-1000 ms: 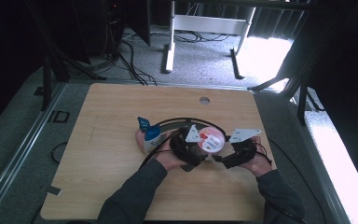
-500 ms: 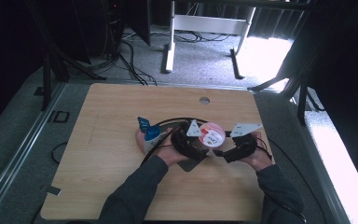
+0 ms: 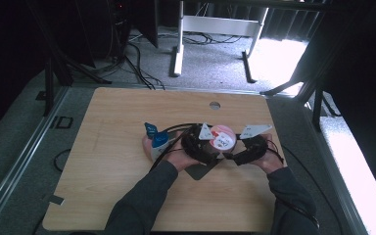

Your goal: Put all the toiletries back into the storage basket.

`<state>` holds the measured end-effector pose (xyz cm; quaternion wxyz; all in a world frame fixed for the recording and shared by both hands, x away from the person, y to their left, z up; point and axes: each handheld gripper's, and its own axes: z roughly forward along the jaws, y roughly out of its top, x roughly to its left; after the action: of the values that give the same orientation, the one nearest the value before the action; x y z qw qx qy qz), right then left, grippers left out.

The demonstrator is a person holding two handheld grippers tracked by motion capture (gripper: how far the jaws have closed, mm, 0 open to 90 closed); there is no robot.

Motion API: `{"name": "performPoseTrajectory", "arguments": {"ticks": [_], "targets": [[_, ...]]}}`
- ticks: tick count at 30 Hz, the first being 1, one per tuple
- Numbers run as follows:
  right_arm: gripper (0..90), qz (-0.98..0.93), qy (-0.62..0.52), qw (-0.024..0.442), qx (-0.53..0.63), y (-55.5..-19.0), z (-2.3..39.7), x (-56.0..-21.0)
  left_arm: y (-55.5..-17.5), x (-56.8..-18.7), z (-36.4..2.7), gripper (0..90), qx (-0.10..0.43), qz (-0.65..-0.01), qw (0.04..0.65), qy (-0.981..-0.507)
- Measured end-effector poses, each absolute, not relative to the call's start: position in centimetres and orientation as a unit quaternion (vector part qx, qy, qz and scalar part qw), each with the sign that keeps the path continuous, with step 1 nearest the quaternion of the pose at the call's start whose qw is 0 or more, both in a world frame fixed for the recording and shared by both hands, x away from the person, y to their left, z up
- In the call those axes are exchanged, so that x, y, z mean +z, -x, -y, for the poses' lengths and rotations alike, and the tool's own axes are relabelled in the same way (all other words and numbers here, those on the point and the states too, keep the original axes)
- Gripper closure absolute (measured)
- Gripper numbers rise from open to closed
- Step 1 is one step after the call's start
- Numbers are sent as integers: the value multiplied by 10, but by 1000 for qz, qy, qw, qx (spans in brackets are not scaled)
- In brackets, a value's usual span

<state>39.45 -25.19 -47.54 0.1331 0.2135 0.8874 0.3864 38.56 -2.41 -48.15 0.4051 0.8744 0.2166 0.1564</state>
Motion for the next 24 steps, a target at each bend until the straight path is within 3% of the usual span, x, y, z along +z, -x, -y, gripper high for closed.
{"name": "performPoseTrajectory", "arguments": {"ticks": [24], "targets": [[146, -892, -228, 122, 371, -421, 254, -484, -404, -494, 33, 177, 160, -255, 401, -865]]}}
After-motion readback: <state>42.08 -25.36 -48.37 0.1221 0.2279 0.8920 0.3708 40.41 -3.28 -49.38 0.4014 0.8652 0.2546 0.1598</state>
